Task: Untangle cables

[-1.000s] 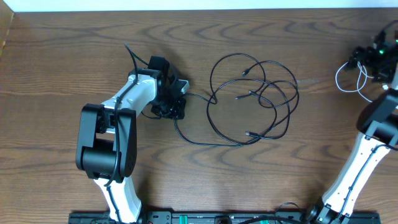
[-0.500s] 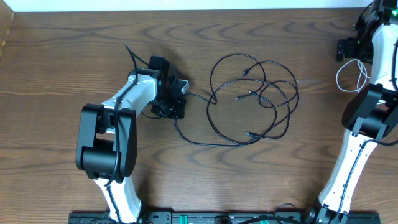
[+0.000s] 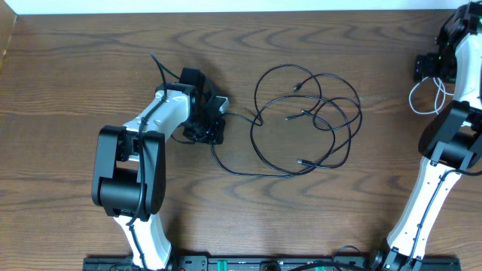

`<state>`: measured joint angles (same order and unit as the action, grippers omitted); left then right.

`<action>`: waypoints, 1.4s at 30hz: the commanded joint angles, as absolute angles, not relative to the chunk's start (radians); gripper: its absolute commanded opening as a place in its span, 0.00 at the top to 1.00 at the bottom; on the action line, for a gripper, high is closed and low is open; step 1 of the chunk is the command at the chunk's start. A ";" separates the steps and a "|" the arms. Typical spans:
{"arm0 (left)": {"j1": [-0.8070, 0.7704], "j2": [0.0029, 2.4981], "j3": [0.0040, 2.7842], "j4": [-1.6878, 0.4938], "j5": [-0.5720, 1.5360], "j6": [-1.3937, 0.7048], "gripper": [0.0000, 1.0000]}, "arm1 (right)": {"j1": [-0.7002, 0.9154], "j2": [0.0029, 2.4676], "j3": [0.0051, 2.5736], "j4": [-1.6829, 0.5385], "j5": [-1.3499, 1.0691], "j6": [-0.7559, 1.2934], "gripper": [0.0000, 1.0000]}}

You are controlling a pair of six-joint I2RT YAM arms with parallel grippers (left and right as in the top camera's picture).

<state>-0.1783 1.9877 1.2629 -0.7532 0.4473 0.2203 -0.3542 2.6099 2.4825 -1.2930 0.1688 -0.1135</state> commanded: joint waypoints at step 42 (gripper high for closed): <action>-0.176 1.980 1.262 -0.755 0.460 0.203 0.92 | -0.766 2.606 2.295 -1.326 0.250 0.112 0.90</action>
